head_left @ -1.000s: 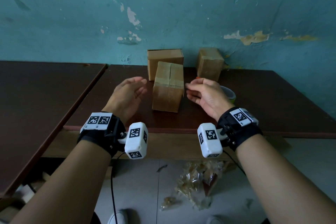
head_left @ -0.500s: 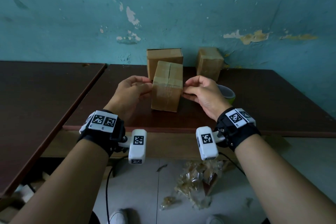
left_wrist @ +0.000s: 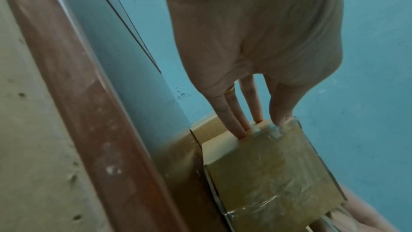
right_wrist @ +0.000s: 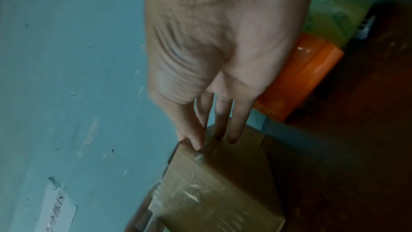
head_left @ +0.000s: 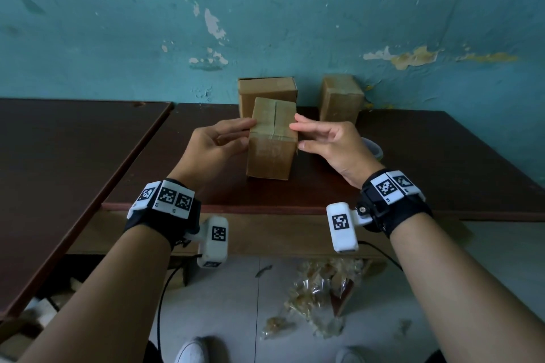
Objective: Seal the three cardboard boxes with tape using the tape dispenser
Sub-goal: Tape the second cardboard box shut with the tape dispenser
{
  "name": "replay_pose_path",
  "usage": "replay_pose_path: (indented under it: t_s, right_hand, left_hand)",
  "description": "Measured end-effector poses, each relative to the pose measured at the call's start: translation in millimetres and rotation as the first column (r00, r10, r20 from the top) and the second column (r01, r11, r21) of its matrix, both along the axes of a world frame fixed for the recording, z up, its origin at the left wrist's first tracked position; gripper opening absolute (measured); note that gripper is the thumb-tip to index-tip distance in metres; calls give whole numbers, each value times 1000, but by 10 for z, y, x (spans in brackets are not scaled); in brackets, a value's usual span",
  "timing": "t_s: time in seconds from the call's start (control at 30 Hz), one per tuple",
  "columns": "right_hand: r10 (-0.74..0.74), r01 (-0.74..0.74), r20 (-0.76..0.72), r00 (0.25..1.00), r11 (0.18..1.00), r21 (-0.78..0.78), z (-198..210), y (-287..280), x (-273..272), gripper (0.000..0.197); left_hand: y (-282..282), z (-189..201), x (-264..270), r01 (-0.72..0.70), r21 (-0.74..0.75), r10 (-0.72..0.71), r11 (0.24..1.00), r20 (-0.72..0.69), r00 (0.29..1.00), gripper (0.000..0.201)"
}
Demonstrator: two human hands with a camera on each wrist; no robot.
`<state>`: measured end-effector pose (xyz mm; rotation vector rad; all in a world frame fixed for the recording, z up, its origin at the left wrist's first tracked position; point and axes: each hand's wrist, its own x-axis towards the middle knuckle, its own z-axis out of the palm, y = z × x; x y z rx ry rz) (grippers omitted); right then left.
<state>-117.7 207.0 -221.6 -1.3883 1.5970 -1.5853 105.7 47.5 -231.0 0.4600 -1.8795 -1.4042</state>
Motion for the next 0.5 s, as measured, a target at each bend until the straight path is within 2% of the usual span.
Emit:
replay_pose_path:
  t_s: [0.5]
  right_hand:
    - [17, -17, 0, 1000, 1000, -14, -52, -2, 13, 41]
  left_hand:
    - [47, -4, -2, -36, -11, 36, 999, -17, 999, 43]
